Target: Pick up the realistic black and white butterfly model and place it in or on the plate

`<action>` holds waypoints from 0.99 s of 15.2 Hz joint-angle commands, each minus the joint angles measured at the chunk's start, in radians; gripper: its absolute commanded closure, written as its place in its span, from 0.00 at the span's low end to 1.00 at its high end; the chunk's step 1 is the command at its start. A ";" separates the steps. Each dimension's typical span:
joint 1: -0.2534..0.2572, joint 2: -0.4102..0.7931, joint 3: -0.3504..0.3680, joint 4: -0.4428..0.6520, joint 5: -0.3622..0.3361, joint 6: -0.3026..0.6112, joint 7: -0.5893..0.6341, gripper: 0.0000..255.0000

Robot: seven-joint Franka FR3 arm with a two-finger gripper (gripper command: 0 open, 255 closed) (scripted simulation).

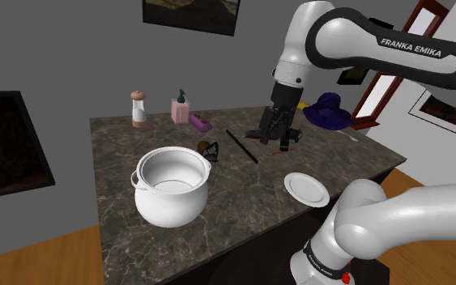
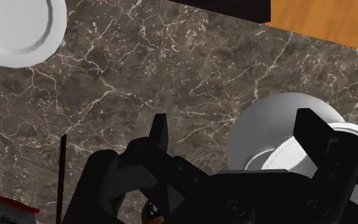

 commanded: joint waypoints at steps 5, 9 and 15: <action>0.010 0.118 -0.056 -0.001 -0.052 0.082 -0.139 0.00; 0.022 0.255 -0.104 0.021 -0.094 0.163 -0.272 0.00; 0.037 0.484 -0.160 0.096 -0.132 0.273 -0.461 0.00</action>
